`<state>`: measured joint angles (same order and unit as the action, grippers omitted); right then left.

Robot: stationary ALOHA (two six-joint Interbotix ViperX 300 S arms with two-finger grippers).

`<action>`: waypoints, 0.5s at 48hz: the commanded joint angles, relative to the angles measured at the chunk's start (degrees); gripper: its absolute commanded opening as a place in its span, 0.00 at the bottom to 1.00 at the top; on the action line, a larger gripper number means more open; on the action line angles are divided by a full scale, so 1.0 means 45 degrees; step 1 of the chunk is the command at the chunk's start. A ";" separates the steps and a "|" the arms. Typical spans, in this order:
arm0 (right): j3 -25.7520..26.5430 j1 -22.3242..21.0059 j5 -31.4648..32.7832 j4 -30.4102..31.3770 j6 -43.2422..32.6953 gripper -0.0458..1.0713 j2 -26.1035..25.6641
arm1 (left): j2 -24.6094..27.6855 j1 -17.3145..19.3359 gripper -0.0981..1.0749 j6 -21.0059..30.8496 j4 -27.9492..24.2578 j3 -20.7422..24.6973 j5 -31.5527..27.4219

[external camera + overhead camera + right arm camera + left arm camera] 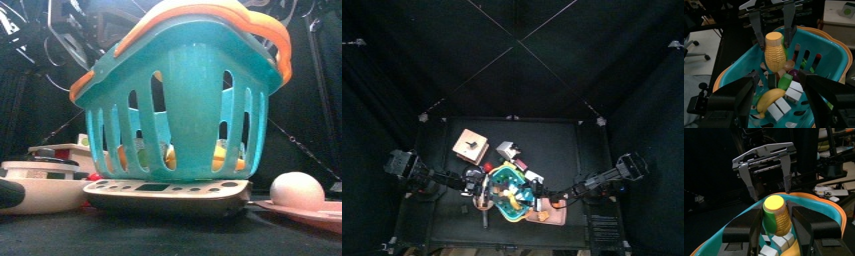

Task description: Readjust grip on corn

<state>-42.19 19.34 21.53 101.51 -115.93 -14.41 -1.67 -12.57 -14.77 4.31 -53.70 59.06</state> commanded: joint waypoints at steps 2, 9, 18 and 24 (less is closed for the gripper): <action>0.0273 -0.0098 0.0215 0.0020 0.0039 0.89 -0.0078 | -0.0156 0.0020 0.63 0.0020 -0.0020 0.0195 0.0039; 0.0332 -0.0215 0.0254 0.0039 0.0039 0.89 0.0020 | -0.0156 0.0020 0.63 0.0020 -0.0020 0.0195 0.0059; 0.0352 -0.0234 0.0312 -0.0020 0.0039 0.89 0.0020 | -0.0137 0.0039 0.63 0.0078 0.0156 0.0195 0.0039; 0.0410 -0.0234 0.0527 -0.0137 0.0000 0.89 -0.0059 | -0.0176 0.0039 0.63 0.0098 0.1289 0.0449 0.0039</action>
<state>-42.01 18.54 23.12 101.25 -115.84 -13.45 -1.67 -12.57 -14.41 6.77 -53.61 59.06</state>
